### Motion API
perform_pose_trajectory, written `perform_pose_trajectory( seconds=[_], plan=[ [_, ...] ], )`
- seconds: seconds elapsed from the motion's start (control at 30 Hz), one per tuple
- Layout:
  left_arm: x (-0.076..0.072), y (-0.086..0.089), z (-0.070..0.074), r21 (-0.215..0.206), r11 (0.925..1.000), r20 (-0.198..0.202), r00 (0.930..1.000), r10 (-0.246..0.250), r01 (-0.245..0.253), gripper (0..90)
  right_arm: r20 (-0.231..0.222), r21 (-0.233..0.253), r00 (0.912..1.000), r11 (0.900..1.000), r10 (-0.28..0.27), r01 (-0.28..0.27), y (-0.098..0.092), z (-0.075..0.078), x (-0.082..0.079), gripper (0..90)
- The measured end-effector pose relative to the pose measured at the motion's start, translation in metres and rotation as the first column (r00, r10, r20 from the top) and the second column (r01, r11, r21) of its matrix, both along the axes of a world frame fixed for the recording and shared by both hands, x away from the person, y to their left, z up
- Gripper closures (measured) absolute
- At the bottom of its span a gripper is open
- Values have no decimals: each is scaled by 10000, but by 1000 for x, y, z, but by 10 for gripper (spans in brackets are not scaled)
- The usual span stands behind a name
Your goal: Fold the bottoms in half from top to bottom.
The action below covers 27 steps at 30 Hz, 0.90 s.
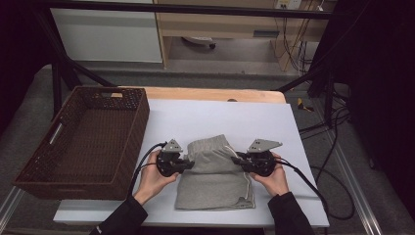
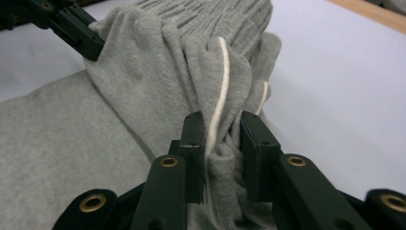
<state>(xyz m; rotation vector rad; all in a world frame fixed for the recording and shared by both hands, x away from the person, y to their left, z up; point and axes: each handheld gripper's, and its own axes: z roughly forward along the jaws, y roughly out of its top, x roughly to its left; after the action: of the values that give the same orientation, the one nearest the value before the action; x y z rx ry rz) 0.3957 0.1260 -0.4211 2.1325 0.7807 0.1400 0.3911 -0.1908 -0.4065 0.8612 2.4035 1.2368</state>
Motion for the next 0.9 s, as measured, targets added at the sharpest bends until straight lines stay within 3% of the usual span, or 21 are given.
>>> perform_pose_trajectory(
  seconds=[0.33,0.43,0.53,0.67,0.73,0.9],
  plan=[
    [-11,-1,-9,176,9995,-100,9996,-261,262,860,-701,197,9975,9998,38,-24,-3,-2,-13,760],
    [-14,-1,-11,190,9992,-164,9993,-338,341,850,-650,156,9978,9998,115,-105,-3,-4,-17,779],
    [-17,3,-11,-118,9997,-393,9990,-216,211,786,-499,124,9986,9998,170,-164,-3,-6,-23,785],
    [-20,14,-5,-549,9980,-599,9978,289,-322,705,-372,124,9992,9998,173,-169,-4,-10,-28,786],
    [-19,21,-2,-790,9946,-550,9965,634,-676,705,-302,134,9993,9997,204,-200,-4,-11,-30,786],
    [-4,33,4,-1148,9809,-926,9848,1466,-1568,871,-180,112,9995,9996,259,-257,-4,-14,-34,786]
  ],
)
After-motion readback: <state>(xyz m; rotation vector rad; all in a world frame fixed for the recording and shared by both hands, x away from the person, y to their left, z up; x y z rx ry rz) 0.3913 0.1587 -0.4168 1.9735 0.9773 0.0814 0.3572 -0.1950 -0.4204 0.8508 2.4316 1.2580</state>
